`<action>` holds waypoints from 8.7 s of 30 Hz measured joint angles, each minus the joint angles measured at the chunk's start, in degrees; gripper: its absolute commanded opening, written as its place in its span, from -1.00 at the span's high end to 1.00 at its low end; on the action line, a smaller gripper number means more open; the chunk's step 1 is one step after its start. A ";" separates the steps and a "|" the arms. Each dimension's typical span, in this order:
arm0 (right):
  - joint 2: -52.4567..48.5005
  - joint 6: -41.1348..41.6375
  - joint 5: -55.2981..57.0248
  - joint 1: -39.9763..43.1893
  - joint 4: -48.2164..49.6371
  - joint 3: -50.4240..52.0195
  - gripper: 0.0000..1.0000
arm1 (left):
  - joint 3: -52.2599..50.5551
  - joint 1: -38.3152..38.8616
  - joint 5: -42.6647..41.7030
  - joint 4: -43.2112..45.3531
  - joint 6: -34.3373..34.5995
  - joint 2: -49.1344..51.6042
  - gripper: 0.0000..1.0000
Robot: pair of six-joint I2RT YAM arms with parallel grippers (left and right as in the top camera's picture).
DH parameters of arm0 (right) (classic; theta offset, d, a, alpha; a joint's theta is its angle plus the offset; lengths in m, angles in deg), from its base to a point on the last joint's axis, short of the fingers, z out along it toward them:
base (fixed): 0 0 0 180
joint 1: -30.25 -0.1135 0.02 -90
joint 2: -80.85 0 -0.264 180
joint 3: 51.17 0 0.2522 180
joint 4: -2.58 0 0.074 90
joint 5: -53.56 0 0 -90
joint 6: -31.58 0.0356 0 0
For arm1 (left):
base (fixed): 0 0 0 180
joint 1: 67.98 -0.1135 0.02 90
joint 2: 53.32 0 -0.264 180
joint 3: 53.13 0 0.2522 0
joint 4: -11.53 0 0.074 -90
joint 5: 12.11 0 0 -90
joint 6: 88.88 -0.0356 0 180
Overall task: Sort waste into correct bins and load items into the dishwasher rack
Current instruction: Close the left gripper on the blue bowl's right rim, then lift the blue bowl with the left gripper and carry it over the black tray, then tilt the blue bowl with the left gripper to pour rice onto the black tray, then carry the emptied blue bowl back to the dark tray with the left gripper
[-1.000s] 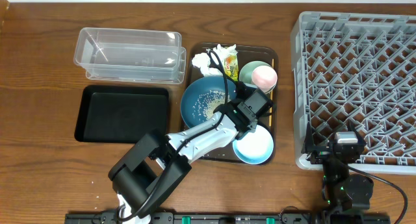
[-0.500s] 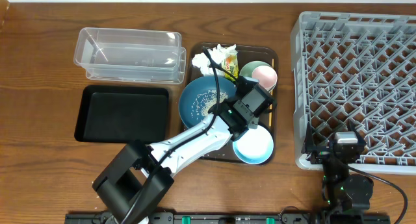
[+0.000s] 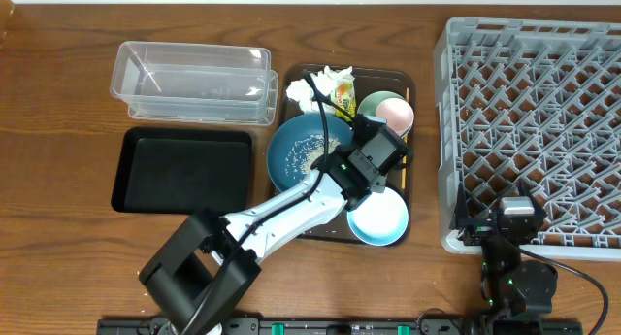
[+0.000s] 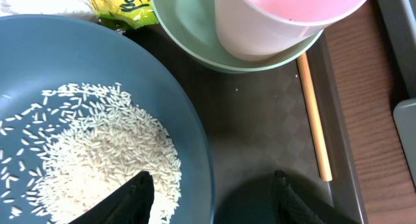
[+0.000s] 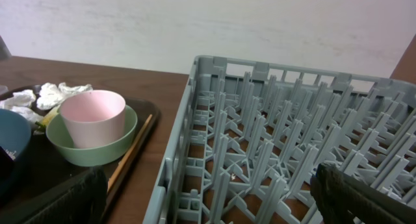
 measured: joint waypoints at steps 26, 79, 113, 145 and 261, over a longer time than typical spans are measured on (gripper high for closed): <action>0.00 0.00 0.00 0.00 0.00 0.00 -0.99 | 0.00 0.04 1.84 1.16 0.00 6.14 0.58; 0.00 0.02 0.00 0.00 0.02 0.00 -0.98 | 0.55 -7.43 1.77 -15.93 -0.02 -22.62 0.88; 0.00 0.00 0.00 0.00 0.00 0.00 -0.98 | 0.55 -47.34 -38.53 -17.57 0.04 -27.39 0.88; 0.00 0.00 0.00 0.00 0.00 0.00 -0.99 | -1.09 -60.78 -60.08 -18.86 0.22 -27.26 0.88; 0.00 0.00 0.00 0.00 0.02 0.00 -0.99 | -14.47 -68.57 -83.43 2.16 9.33 -48.37 0.88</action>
